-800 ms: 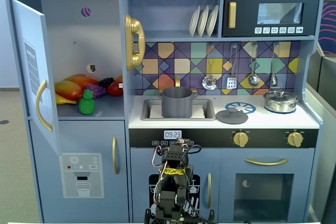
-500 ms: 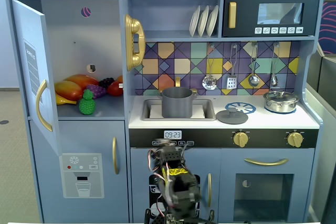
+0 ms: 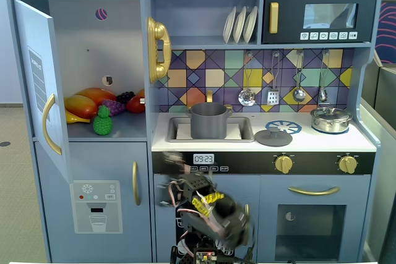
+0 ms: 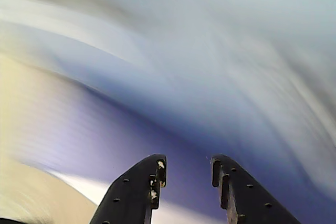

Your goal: Pick up the green pineapple from the left cabinet and place it in the gray recipient

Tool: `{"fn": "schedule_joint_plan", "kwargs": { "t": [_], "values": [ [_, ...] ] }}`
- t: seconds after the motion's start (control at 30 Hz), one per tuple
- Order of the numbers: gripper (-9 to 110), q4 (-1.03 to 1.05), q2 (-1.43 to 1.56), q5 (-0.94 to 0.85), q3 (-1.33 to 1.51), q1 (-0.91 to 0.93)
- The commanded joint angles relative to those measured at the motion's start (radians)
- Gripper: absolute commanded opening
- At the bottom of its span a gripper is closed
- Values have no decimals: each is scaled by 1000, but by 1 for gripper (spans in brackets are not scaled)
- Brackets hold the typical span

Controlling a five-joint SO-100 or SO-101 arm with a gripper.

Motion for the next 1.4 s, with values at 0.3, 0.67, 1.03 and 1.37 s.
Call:
{"fn": "schedule_joint_plan", "kwargs": {
  "t": [0.3, 0.67, 1.03, 1.37],
  "values": [
    [31, -583, -463, -176, -683, -74],
    [43, -844, -669, -84, -689, 43],
    [43, -946, -833, -52, -732, 61],
    [41, -1011, -1037, -58, -877, 35]
  ]
}}
